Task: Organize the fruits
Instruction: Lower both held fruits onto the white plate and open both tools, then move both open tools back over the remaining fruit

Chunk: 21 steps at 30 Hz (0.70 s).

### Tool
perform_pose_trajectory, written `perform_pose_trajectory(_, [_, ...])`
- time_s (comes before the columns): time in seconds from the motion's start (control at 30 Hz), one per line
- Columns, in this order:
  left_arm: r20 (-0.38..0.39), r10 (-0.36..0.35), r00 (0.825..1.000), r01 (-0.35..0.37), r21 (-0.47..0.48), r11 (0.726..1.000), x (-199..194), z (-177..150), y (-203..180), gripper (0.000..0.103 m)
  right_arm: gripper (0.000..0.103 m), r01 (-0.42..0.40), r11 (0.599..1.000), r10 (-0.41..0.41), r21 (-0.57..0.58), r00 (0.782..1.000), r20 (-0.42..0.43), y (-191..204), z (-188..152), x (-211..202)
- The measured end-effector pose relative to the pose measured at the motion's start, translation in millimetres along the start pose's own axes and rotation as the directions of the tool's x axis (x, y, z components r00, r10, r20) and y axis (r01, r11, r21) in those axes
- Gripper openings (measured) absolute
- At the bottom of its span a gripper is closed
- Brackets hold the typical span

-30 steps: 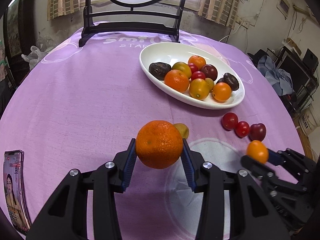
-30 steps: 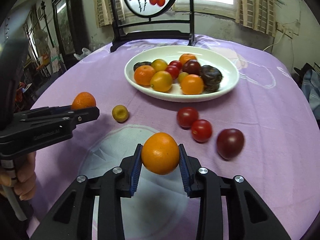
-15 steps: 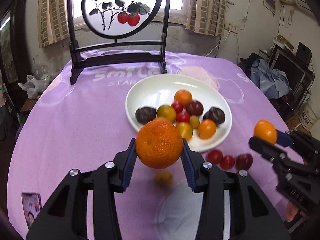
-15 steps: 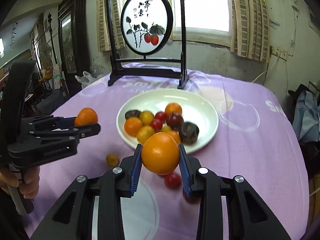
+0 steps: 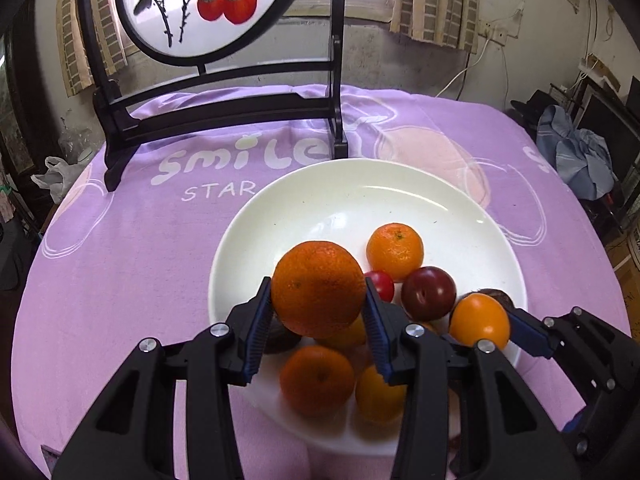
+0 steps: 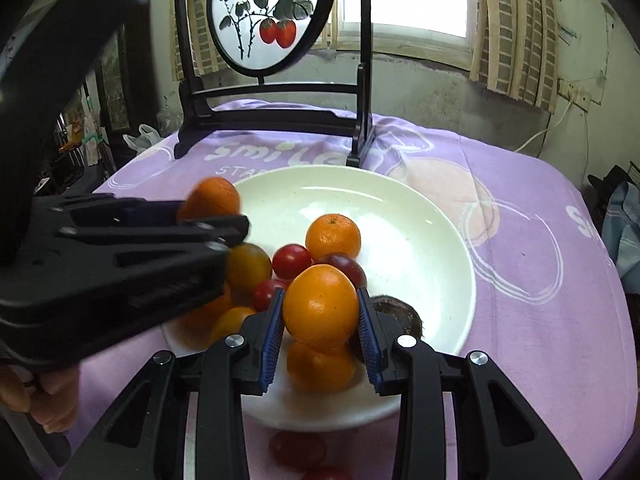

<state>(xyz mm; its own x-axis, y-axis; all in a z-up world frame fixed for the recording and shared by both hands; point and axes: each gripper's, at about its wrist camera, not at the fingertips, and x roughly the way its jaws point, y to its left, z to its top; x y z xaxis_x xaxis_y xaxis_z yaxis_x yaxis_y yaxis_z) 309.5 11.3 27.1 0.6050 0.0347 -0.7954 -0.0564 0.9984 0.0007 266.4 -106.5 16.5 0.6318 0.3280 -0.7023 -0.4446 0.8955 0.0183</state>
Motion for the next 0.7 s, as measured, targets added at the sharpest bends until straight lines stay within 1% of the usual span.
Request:
perform_pose_trajectory(0.07, [-0.007, -0.003, 1.0, 0.003, -0.013, 1.0, 9.4, 2.4, 0.0, 0.043, 0.036, 0.005, 1.0, -0.005, -0.01, 1.0, -0.003, 3.6, 0.8, 4.4])
perform_pose_trajectory(0.1, [-0.007, -0.011, 1.0, 0.01, -0.022, 1.0, 12.5, 3.6, 0.2, 0.046, 0.04, 0.002, 1.0, -0.003, -0.016, 1.0, -0.004, 5.1, 0.9, 5.3])
perform_pose_trajectory(0.13, [0.0, -0.014, 1.0, 0.014, -0.038, 0.999, 13.5, 4.5, 1.8, 0.06, 0.049, 0.001, 1.0, -0.001, -0.023, 1.0, -0.001, 6.7, 0.6, 4.8])
perform_pose_trajectory(0.2, [0.037, 0.005, 0.999, -0.003, -0.055, 0.999, 6.7, 3.0, 3.5, 0.073, 0.06, 0.032, 0.999, -0.032, -0.024, 0.999, 0.022, 9.0, -1.2, -1.6])
perform_pose_trajectory(0.3, [0.075, 0.018, 0.997, -0.016, -0.026, 1.0, -8.2, -0.4, 2.0, 0.074, 0.06, 0.025, 0.999, -0.025, -0.027, 0.999, 0.031, 9.0, -5.1, -12.3])
perform_pose_trajectory(0.33, [0.08, 0.021, 0.997, -0.019, -0.025, 0.999, -13.4, -2.3, 2.9, 0.076, 0.06, 0.025, 0.999, -0.024, -0.023, 0.999, 0.03, 8.0, -7.2, -15.8])
perform_pose_trajectory(0.47, [0.086, 0.018, 0.996, -0.013, -0.06, 0.998, -31.4, -13.9, 11.2, 0.082, 0.06, 0.018, 1.0, -0.018, -0.002, 1.0, 0.02, 2.8, -19.2, -31.5])
perform_pose_trajectory(0.6, [0.081, -0.005, 0.997, 0.013, -0.091, 0.996, -49.3, -31.3, 19.1, 0.085, 0.066, 0.015, 0.999, -0.016, 0.039, 1.0, 0.021, -6.3, -36.9, -51.6])
perform_pose_trajectory(0.7, [0.075, -0.004, 0.997, 0.012, -0.105, 0.994, -62.3, -50.4, 23.4, 0.09, 0.067, 0.014, 0.997, -0.016, 0.078, 0.999, 0.029, -15.3, -52.1, -69.9])
